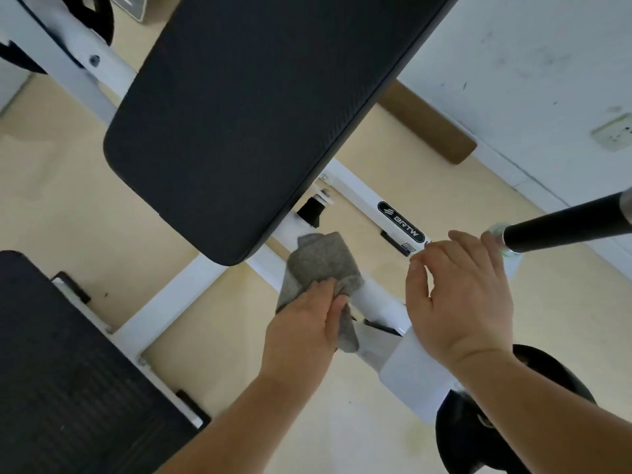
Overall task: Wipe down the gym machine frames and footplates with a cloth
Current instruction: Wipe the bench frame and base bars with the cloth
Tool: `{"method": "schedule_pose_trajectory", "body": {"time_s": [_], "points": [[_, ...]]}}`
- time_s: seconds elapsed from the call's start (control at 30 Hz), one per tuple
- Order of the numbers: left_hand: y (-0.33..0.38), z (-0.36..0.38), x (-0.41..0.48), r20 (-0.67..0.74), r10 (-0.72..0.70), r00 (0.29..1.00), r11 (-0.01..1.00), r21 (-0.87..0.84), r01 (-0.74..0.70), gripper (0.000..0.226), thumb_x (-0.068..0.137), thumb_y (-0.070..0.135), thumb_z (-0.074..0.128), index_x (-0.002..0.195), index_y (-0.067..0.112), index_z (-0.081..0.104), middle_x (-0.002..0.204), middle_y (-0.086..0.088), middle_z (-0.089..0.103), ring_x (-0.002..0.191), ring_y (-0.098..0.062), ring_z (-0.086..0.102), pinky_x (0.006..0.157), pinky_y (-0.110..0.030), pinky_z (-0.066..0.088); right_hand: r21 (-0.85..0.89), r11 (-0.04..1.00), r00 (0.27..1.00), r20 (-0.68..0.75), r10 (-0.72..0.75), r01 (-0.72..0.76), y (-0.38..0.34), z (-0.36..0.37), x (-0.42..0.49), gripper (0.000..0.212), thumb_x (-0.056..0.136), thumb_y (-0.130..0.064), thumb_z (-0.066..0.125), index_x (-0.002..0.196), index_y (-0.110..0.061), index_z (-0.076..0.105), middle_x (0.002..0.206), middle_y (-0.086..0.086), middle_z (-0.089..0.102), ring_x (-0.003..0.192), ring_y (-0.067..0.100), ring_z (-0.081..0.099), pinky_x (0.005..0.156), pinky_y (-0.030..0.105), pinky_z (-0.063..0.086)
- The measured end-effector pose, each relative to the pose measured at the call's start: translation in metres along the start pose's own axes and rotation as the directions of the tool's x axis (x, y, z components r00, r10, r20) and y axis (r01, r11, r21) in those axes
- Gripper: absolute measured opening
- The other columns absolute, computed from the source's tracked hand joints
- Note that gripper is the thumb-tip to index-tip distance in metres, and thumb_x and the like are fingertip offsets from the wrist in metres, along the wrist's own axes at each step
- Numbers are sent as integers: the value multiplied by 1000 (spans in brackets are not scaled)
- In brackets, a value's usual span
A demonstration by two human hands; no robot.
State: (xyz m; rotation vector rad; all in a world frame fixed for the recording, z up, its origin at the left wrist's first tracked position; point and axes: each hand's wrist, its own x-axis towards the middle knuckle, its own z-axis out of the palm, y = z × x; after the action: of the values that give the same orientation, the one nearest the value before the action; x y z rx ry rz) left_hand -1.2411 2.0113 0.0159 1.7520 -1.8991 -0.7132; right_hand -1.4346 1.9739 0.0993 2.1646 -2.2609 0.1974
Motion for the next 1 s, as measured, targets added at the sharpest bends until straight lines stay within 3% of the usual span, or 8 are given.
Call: {"method": "schedule_pose_trajectory", "body": {"time_s": [0.2,0.3,0.37,0.43,0.5,0.6,0.77,1.0], "points": [[11,-15,-11,75,-502,862,849,-151,507,39,107,45,33,105,19,63,62,8,52,55,-10,52,46,-21,31,-4,1000,1000,5,-11,11,1,-1,1,30,98,-26,45,89,-13,71,99,3,71,128,35,51,125,49,18],[33,7,37,157,-625,765,618,-499,608,44,110,43,32,136,18,56,111,1,66,103,-18,65,82,-14,46,-11,1000,999,36,-14,14,-1,-2,0,33,97,-28,43,90,-15,72,104,2,71,129,33,50,126,47,16],[52,27,56,275,-611,742,498,-595,631,60,110,45,25,163,17,14,166,-6,24,148,-24,33,115,-24,27,-11,1000,999,41,-23,23,-1,-2,0,32,96,-29,43,90,-16,72,105,2,71,129,34,50,126,48,15],[65,39,62,317,-610,726,451,-614,647,70,111,40,25,161,17,-19,169,0,-21,156,-16,3,111,-19,7,-12,1000,999,39,-26,26,-2,-2,2,33,95,-29,43,89,-15,73,107,3,71,127,35,51,125,49,15],[63,47,69,314,-641,700,403,-639,655,73,112,36,26,157,17,-28,166,3,-33,155,-13,-7,108,-17,1,-18,999,999,38,-32,32,-1,-3,3,33,94,-29,44,88,-15,73,107,5,72,127,37,51,125,49,16],[49,50,84,253,-729,636,344,-667,661,79,111,36,31,155,18,-32,168,-1,-26,157,-19,-6,116,-23,3,-14,999,998,46,-45,46,1,-3,3,33,94,-29,44,87,-15,72,109,6,71,128,38,51,125,51,17],[36,47,98,169,-776,608,365,-667,650,93,105,49,42,155,23,-32,171,-1,-7,152,-27,24,116,-39,34,15,999,998,32,-48,48,-1,-1,4,39,93,-33,39,86,-17,74,109,5,71,128,38,51,125,49,16],[63,61,74,359,-742,566,323,-549,771,96,106,43,45,154,17,-34,168,-9,1,145,-33,35,113,-40,36,20,999,998,30,-50,50,-2,-1,5,40,94,-33,37,87,-16,73,109,5,72,127,38,52,125,50,17]]}}
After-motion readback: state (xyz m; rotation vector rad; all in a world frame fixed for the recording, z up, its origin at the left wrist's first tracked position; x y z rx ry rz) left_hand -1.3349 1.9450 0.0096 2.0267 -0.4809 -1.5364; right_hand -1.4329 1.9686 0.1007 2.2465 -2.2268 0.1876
